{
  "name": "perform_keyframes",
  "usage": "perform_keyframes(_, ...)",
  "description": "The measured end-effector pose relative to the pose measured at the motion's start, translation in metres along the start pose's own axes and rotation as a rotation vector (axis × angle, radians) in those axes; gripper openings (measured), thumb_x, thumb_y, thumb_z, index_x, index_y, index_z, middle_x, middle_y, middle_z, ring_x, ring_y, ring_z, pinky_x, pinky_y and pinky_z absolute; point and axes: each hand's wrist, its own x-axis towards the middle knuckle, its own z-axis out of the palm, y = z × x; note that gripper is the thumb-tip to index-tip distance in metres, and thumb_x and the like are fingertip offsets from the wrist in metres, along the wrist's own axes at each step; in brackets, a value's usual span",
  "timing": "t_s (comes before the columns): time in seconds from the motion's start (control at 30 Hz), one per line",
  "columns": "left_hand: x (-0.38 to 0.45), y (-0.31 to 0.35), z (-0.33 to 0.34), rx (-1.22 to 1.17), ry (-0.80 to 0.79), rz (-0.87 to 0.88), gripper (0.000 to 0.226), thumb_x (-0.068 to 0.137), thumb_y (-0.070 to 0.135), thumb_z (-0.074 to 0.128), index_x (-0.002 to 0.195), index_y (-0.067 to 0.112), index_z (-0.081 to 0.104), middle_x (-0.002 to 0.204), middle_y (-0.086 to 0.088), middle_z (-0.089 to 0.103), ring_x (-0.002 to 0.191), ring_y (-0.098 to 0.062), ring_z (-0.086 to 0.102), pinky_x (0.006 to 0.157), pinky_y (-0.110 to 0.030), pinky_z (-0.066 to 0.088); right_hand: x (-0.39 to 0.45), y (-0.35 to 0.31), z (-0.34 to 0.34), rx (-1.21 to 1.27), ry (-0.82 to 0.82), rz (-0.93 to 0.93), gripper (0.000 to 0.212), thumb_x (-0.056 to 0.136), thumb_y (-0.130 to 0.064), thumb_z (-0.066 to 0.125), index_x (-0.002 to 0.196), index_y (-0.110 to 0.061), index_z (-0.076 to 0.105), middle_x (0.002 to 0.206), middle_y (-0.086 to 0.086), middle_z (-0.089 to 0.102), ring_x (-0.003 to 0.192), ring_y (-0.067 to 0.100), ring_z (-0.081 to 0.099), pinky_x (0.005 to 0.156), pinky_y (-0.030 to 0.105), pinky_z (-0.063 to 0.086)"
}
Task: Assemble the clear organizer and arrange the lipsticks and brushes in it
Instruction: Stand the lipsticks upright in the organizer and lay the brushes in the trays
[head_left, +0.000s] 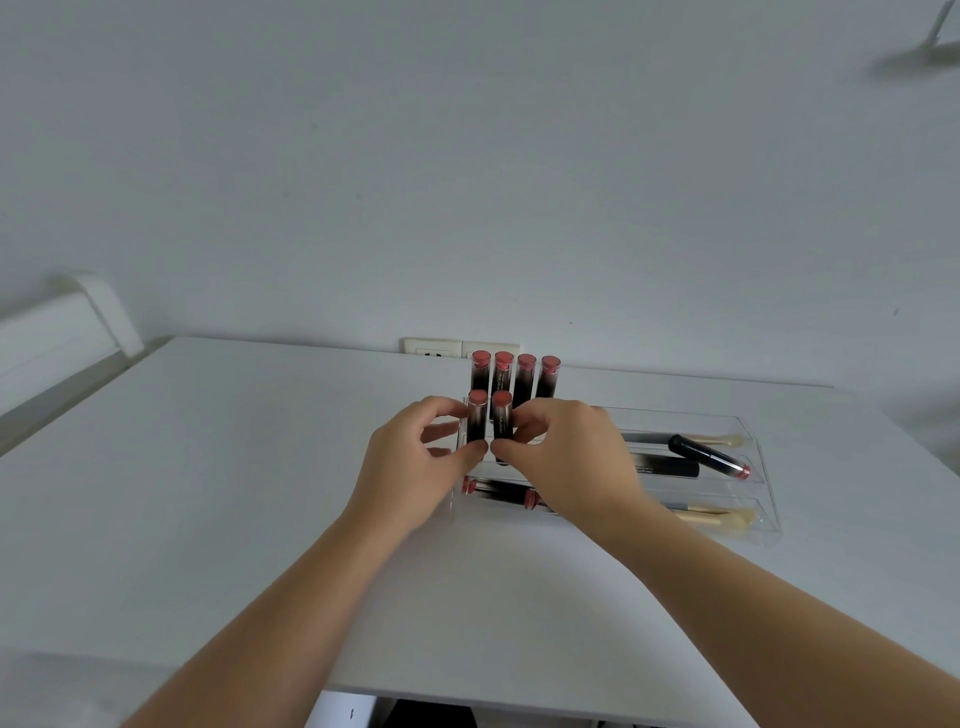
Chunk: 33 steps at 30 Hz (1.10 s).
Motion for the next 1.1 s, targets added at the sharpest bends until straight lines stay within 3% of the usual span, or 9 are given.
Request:
perform_keyframes(0.33, -0.0005, -0.0001, 0.0, -0.018, -0.001, 0.0, 0.027, 0.083, 0.019, 0.081, 0.103, 0.033, 0.072, 0.108, 0.022, 0.071, 0.101, 0.019, 0.059, 0.069, -0.006, 0.05, -0.0018, -0.0025, 0.0025, -0.068, 0.012, 0.05, 0.009, 0.082, -0.034, 0.066, 0.088, -0.028, 0.066, 0.081, -0.008, 0.074, 0.063, 0.019, 0.068, 0.066, 0.039, 0.059)
perform_keyframes(0.57, -0.0006, -0.0014, 0.001, -0.032, -0.002, 0.019, 0.028, 0.084, 0.017, 0.081, 0.109, 0.029, 0.074, 0.112, 0.019, 0.071, 0.104, 0.014, 0.062, 0.07, -0.006, 0.05, -0.0024, -0.0056, 0.0049, -0.118, 0.019, 0.084, 0.012, 0.078, -0.034, 0.063, 0.078, -0.023, 0.067, 0.066, -0.003, 0.071, 0.064, 0.02, 0.069, 0.067, 0.039, 0.058)
perform_keyframes(0.77, -0.0003, -0.0017, 0.0007, -0.019, -0.003, 0.017, 0.028, 0.084, 0.02, 0.081, 0.109, 0.029, 0.074, 0.112, 0.02, 0.071, 0.102, 0.018, 0.06, 0.07, -0.006, 0.05, -0.0042, -0.0059, 0.0058, -0.122, 0.016, 0.069, 0.017, 0.082, -0.041, 0.066, 0.078, -0.025, 0.07, 0.072, -0.005, 0.072, 0.064, 0.019, 0.068, 0.066, 0.038, 0.058)
perform_keyframes(0.97, -0.0001, -0.0012, 0.0015, -0.005, 0.001, 0.008, 0.029, 0.084, 0.02, 0.082, 0.109, 0.028, 0.074, 0.112, 0.02, 0.071, 0.098, 0.022, 0.059, 0.068, -0.004, 0.048, -0.0053, -0.004, 0.0046, -0.074, 0.03, 0.06, 0.019, 0.083, -0.046, 0.071, 0.093, -0.031, 0.074, 0.089, -0.01, 0.07, 0.066, 0.016, 0.067, 0.064, 0.032, 0.055)
perform_keyframes(1.1, -0.0004, -0.0006, 0.0016, -0.009, 0.005, 0.007, 0.028, 0.084, 0.02, 0.082, 0.109, 0.029, 0.074, 0.112, 0.019, 0.071, 0.102, 0.018, 0.06, 0.068, -0.005, 0.049, -0.0043, -0.0032, 0.0061, -0.092, 0.035, 0.049, 0.022, 0.085, -0.047, 0.07, 0.094, -0.027, 0.074, 0.09, -0.009, 0.071, 0.068, 0.017, 0.067, 0.066, 0.034, 0.056)
